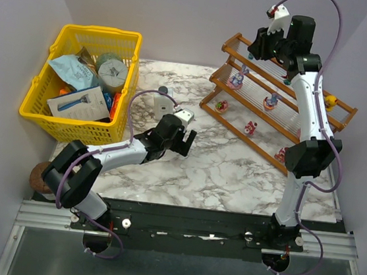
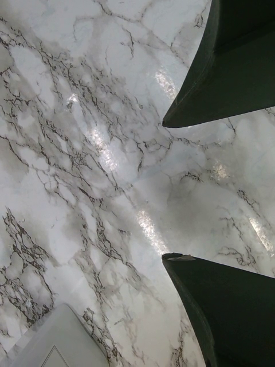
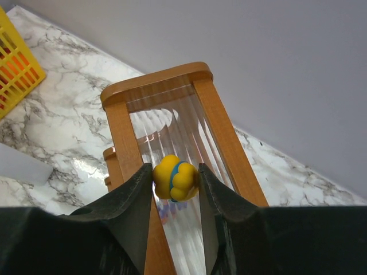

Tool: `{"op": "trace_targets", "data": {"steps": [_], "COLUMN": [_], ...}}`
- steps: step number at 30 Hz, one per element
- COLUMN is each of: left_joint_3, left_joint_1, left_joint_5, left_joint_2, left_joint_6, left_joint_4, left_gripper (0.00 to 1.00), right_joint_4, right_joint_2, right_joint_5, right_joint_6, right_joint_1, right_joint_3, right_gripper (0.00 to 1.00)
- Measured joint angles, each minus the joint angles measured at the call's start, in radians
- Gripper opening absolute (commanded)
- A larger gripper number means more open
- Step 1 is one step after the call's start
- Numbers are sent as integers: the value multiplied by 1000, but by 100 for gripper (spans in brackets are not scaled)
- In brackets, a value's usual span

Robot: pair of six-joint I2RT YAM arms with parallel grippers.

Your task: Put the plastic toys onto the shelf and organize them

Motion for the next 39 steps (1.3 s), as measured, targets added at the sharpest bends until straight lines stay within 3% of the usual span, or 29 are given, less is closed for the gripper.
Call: {"op": "trace_targets", "data": {"steps": [20,39], "left_joint_3": [0,15], "left_joint_1": [24,41], "left_joint_5": [0,13], "left_joint_2": [0,1], "left_joint_6": [0,-2], "left_joint_4": [-8,-13], "left_gripper": [99,99], "right_joint_4": [150,119], "right_joint_2": [-53,-64], "right_joint_5": [-132,-318], "right_joint_6": [-71,-86], "right_joint_1": [-27,-87], "right_joint_3": [-141,-150], "right_gripper": [41,42]}}
